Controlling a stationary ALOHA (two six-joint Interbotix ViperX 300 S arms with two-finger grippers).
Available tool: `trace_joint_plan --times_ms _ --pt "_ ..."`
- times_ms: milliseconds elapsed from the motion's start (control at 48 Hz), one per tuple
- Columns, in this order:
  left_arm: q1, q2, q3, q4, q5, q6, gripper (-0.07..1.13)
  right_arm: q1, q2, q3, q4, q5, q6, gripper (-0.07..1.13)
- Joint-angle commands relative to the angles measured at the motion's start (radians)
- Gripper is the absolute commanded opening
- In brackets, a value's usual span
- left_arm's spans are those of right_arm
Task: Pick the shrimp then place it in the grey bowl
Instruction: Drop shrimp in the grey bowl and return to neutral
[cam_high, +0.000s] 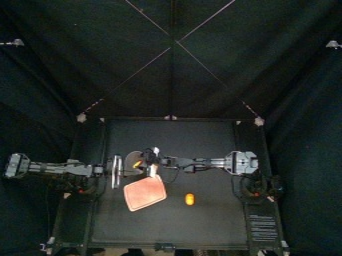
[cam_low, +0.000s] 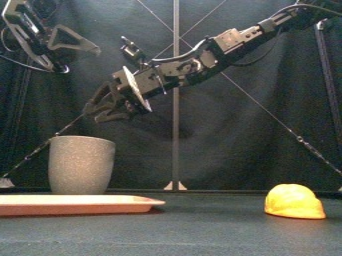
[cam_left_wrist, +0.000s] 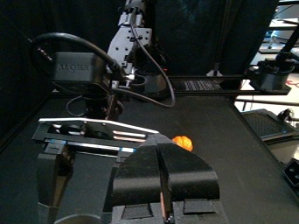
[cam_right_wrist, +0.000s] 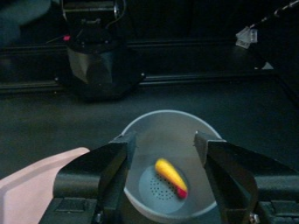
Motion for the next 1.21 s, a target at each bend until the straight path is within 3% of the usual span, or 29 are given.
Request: trace_joint_plan --times_ms 21,396,792,1208 --pt "-0.005 0.003 -0.012 0.002 -0.009 -0.002 0.06 -0.009 -0.074 0.026 -0.002 -0.006 -0.003 0.9" --pt "-0.005 0.003 -0.012 0.003 -0.009 0.0 0.06 -0.003 -0.285 0.325 0.015 -0.149 0.002 0.9" --pt "-0.003 0.003 -0.006 0.003 -0.009 0.0 0.05 0.054 -0.529 0.684 0.101 -0.423 -0.003 0.9" --pt "-0.002 0.003 0.011 -0.003 -0.008 -0.003 0.05 0.057 -0.707 0.874 0.104 -0.437 -0.002 0.9"
